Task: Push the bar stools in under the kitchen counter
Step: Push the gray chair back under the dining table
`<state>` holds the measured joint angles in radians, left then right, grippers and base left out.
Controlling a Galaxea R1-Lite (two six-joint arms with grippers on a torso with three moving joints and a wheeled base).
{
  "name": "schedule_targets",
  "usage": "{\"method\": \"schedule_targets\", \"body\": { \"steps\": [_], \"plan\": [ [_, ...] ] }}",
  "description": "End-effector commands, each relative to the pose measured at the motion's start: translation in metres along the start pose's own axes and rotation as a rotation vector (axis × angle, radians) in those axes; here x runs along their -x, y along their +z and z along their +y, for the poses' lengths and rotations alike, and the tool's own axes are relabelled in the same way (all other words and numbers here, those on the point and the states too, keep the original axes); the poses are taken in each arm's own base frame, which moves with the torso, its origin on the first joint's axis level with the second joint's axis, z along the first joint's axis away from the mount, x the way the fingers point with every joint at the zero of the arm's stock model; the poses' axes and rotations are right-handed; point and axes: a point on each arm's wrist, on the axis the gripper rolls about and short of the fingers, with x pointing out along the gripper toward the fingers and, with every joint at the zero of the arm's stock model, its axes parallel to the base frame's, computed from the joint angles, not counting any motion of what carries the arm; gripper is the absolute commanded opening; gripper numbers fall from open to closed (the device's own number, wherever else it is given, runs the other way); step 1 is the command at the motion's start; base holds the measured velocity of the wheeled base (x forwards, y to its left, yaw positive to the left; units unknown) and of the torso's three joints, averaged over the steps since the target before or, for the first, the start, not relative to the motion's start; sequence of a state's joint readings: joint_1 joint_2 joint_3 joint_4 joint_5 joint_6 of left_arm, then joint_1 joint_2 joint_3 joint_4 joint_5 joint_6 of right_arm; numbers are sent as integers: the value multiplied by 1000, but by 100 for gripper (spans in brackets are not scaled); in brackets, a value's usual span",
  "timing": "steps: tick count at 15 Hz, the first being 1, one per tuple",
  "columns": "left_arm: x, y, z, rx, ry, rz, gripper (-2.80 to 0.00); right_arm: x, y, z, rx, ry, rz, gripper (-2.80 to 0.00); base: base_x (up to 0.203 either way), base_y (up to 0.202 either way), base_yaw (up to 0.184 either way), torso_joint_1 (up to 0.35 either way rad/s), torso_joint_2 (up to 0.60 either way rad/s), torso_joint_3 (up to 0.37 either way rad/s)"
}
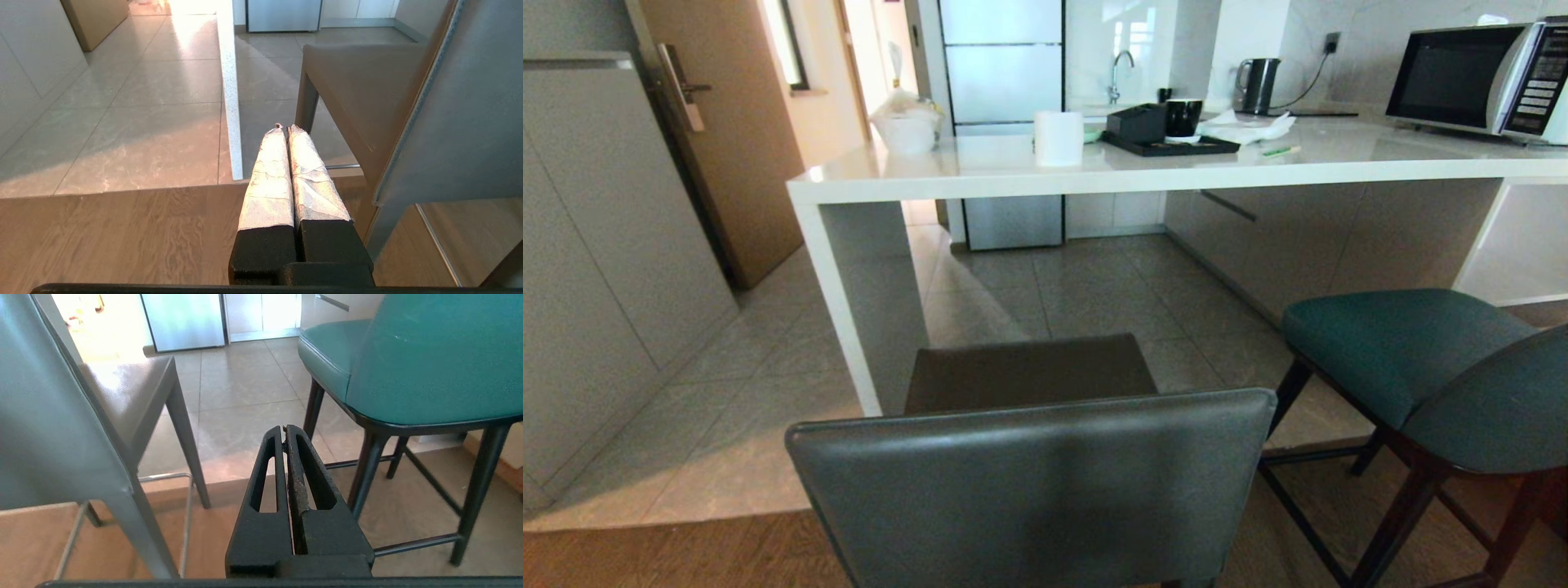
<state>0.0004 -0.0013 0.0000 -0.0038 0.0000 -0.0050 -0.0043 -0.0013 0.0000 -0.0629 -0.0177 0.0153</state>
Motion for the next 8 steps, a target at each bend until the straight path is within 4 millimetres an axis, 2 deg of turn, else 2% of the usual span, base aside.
{"method": "schedule_targets", "body": {
  "steps": [1, 4, 6, 8],
  "plan": [
    [0, -1, 0, -4, 0, 4, -280, -2, -7, 0, -35, -6, 24, -280, 0, 0, 0, 0, 0, 0],
    [0, 0, -1, -85, -26, -1, -280, -1, -3, 0, 0, 0, 7, -280, 0, 0, 0, 0, 0, 0],
    [0, 1, -1, -120, -45, -3, -280, 3, 21, 1, 4, 22, -28, -280, 0, 0, 0, 0, 0, 0],
    [0, 1, -1, -130, -45, -7, -280, -3, 44, 2, -13, 51, 40, -280, 0, 0, 0, 0, 0, 0]
  ]
}}
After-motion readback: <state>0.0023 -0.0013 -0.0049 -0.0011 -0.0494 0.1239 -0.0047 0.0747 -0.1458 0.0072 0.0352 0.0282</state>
